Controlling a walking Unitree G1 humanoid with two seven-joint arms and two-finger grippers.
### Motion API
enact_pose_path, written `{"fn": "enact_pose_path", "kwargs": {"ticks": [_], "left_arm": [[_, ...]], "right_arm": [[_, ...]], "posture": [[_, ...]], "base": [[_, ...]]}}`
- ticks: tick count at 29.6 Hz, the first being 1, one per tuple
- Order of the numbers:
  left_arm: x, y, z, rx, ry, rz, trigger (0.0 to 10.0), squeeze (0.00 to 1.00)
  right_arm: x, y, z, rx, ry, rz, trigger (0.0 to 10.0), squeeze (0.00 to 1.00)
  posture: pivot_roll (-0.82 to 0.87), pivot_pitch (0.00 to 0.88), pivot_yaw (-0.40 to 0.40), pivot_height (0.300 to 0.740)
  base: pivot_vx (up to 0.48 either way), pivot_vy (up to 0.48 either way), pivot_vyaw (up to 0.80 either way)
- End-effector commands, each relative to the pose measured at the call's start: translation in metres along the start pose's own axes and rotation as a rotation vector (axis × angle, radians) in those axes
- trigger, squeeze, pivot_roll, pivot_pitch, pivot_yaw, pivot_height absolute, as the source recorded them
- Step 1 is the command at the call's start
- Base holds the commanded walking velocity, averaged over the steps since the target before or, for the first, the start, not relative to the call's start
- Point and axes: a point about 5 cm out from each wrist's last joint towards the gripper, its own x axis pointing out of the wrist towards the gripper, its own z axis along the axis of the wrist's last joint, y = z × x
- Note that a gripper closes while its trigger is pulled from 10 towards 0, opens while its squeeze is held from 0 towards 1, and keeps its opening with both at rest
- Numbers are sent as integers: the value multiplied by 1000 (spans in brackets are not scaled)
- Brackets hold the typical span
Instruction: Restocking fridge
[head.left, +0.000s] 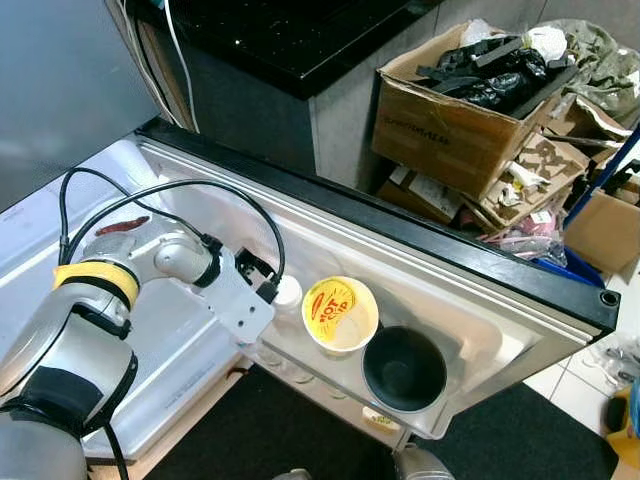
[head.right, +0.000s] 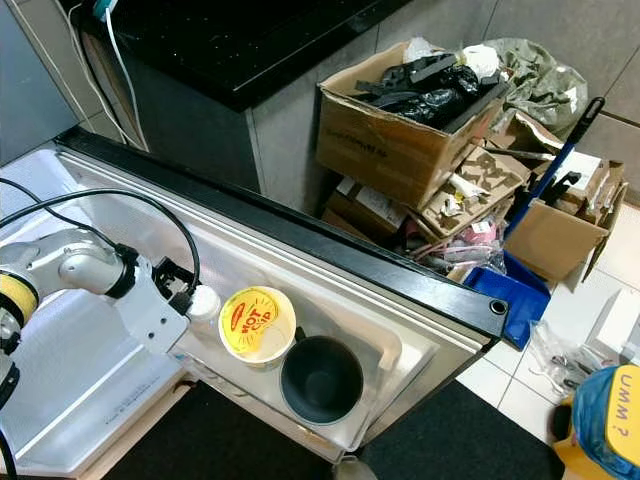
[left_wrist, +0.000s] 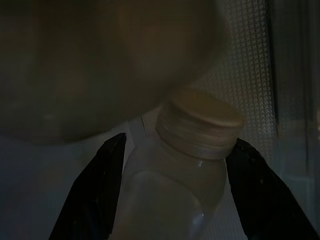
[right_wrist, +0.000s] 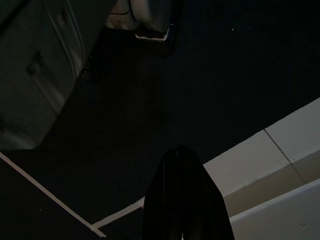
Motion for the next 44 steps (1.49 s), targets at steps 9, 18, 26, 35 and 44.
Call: {"fn": "enact_pose_path", "kwargs": {"ticks": [9, 18, 26, 35, 44], "left_arm": [[25, -16, 10, 9, -33, -94, 0, 0], [28, -18, 11, 15, -34, -95, 0, 0], [27, -9, 15, -66, -103, 8, 0, 0], [0, 26, 7, -348, -242, 294, 10000, 0], [-19, 23, -5, -485, -300, 353, 10000, 0]], "right_arm": [[-1, 4, -9, 18, 23, -1, 10000, 0], [0, 3, -6, 22, 16, -6, 10000, 0], [1, 4, -3, 19, 10, -7, 10000, 0], [2, 5, 0, 19, 4, -7, 10000, 0], [3, 5, 3, 18, 2, -4, 10000, 0]], "posture": [[-104, 230, 71, 740], [-100, 223, 73, 740], [-99, 214, 73, 740], [-94, 208, 73, 740], [-87, 204, 71, 740]], "base": [[0, 0, 0], [0, 0, 0], [0, 0, 0], [0, 0, 0], [0, 0, 0]]}}
